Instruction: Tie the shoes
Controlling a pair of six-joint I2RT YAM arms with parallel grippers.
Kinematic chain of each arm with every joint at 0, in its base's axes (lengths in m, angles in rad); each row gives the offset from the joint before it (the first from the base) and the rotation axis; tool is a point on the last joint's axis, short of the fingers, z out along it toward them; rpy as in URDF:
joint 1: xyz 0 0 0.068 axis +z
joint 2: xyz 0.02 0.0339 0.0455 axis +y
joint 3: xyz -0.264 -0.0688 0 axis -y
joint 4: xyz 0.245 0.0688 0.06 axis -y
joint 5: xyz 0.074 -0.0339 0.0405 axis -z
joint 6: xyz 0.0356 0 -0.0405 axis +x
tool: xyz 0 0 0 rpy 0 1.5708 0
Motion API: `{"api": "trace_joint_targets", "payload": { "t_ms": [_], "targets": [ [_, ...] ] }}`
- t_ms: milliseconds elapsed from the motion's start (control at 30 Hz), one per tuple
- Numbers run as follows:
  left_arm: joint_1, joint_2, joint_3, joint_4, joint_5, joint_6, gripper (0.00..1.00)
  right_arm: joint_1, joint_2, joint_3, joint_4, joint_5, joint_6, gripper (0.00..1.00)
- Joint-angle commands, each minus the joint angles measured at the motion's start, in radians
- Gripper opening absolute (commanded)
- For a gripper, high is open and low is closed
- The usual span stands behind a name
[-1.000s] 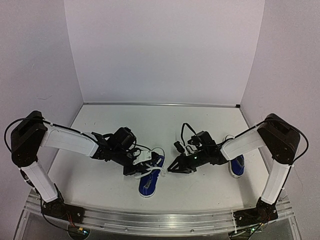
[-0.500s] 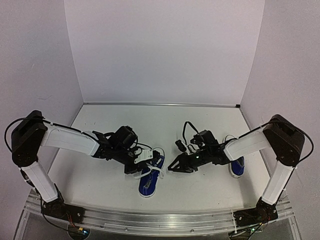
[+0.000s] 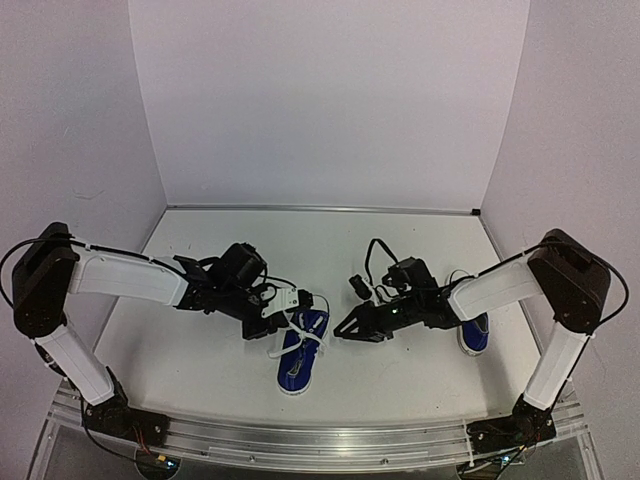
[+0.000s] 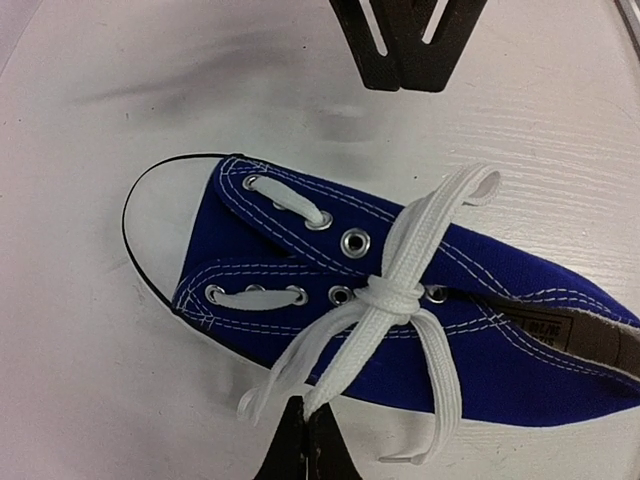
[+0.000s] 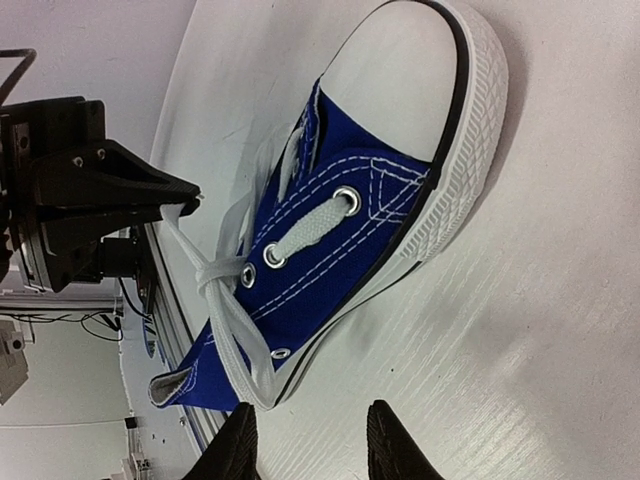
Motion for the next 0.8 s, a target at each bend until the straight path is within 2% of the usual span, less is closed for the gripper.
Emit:
{"api": "trace_joint_targets", "payload": {
  "t_ms": [0,767],
  "targets": [
    [0.011,-0.058,-0.011,-0.008,-0.014,0.002,0.00,-0.001,0.039,0.037,0.025,0.001,-0.005,0.33],
    [0.022,-0.173,-0.101,-0.042,-0.059,-0.014,0.00,0.039,0.070,0.144,-0.027,-0.008,-0.025,0.30]
  ]
}}
